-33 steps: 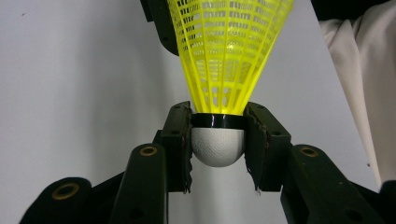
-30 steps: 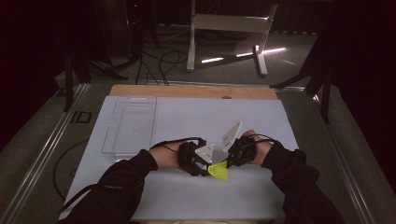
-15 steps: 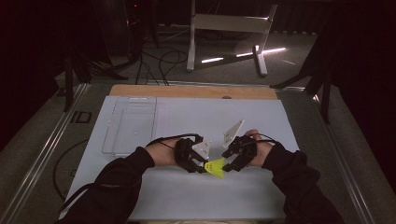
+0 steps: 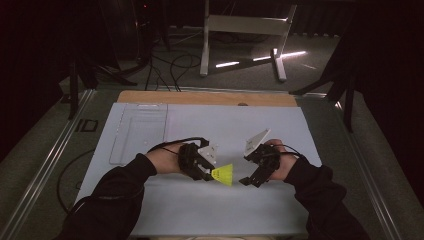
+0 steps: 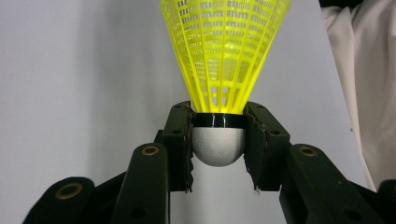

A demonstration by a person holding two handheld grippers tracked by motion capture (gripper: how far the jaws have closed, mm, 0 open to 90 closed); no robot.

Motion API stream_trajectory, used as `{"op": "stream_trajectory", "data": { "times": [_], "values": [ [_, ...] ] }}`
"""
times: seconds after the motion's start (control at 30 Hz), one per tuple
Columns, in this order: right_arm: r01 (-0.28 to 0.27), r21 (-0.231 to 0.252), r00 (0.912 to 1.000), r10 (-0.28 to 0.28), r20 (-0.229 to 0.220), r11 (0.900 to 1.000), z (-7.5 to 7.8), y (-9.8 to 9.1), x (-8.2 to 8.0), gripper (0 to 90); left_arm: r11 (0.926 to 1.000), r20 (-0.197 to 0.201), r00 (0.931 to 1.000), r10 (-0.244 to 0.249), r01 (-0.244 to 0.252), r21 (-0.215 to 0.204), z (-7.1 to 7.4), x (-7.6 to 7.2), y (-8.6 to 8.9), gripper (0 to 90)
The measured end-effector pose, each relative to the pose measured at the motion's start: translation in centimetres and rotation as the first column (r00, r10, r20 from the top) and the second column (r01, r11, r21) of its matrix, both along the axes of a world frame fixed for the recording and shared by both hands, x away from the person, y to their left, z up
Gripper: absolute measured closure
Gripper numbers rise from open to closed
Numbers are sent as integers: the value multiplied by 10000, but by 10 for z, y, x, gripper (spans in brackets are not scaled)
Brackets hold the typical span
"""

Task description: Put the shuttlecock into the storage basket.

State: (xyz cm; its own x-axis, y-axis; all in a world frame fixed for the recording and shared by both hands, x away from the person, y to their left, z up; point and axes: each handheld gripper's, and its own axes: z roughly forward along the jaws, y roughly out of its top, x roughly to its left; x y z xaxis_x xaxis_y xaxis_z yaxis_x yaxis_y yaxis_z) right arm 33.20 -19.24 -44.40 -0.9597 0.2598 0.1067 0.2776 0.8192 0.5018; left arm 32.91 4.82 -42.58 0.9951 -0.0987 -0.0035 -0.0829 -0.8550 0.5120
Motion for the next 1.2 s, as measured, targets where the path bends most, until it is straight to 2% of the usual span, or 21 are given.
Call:
{"op": "stream_trajectory", "data": {
  "times": [0.1,0.2,0.37,0.57,0.7,0.77,1.03,1.2],
  "values": [
    [42,362,10000,-43,21,9993,1,-5,0,90,10000,18,10000,86,-86,2,5,3,8,656],
    [115,715,9996,-132,230,9974,3,-10,-1,90,9997,-20,9998,208,-209,-105,11,5,16,656],
    [113,1165,9994,-152,324,9931,3,-18,-2,90,9992,147,9991,394,-393,-65,20,8,29,656],
    [344,1175,9991,-371,204,9925,-1,-26,-4,90,9978,294,9973,668,-668,-12,31,13,44,656],
    [400,1102,9990,-421,174,9931,-4,-31,-6,91,9963,335,9957,859,-855,-128,37,15,54,656],
    [509,1147,9985,-531,159,9921,-6,-34,-7,90,9940,452,9930,1092,-1091,-47,40,18,66,656],
    [711,1460,9948,-809,624,9867,-11,-47,-13,91,9850,547,9835,1726,-1724,-80,49,26,100,656],
    [752,1680,9917,-914,905,9829,-14,-52,-17,91,9828,654,9807,1844,-1847,-12,53,30,124,656]
  ]
}}
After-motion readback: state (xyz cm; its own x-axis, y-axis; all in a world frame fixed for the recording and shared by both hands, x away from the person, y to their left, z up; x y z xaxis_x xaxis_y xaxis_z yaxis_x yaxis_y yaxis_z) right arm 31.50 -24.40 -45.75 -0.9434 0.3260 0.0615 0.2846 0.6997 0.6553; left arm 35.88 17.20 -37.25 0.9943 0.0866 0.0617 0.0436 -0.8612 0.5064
